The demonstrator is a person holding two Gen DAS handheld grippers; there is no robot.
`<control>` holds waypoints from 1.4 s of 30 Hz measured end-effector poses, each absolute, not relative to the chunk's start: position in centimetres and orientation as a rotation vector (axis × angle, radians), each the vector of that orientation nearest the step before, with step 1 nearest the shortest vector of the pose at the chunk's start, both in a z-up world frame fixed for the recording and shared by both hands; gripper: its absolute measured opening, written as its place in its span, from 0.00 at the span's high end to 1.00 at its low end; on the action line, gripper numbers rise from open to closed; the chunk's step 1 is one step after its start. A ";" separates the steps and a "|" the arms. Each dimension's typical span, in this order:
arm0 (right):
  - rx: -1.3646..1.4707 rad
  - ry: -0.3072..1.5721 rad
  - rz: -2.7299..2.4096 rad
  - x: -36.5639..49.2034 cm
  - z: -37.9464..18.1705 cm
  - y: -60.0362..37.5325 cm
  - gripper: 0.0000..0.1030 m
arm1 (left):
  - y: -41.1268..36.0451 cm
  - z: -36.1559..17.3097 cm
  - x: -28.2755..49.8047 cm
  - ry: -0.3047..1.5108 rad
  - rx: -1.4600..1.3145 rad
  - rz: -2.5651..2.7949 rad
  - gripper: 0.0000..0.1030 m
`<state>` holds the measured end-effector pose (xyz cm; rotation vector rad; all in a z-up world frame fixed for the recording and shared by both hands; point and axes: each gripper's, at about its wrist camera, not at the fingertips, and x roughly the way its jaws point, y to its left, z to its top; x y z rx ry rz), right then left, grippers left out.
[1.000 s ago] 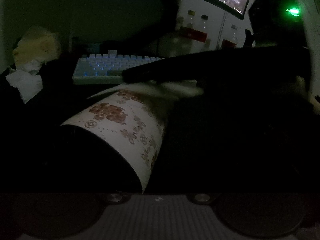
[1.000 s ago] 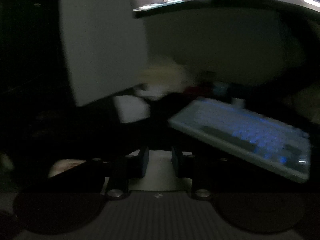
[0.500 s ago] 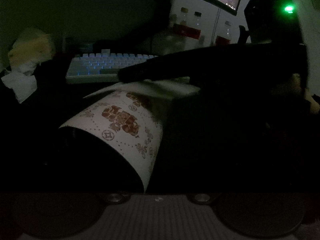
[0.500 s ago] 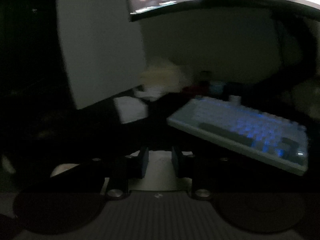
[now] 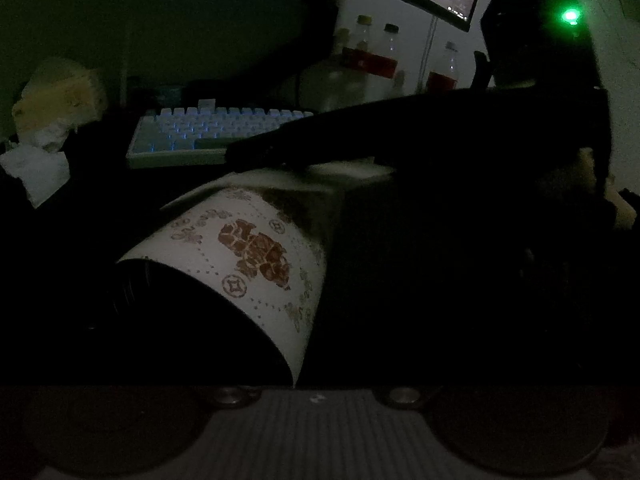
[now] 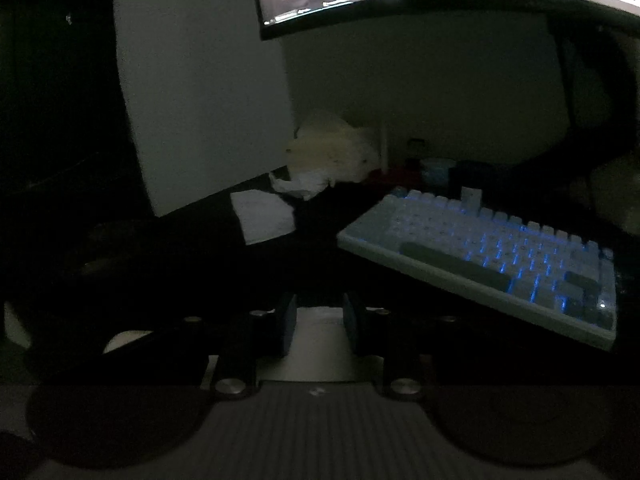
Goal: Clean container
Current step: 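Turn the thermos in the left gripper while the right gripper rubs the towel over it, then rub the paper towel back and forth along the thermos with the right gripper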
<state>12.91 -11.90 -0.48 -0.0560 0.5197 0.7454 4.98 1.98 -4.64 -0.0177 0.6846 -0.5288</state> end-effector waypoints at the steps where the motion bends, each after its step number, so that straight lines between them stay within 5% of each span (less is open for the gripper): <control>1: -0.050 0.517 0.790 12.5 -0.4 -11.7 0.71 | 2.0 -4.6 5.0 0.684 -0.017 -0.529 0.00; 42: -0.048 0.521 0.798 13.2 -0.7 -12.5 0.71 | 3.8 -3.0 6.1 0.738 -0.137 -0.491 0.00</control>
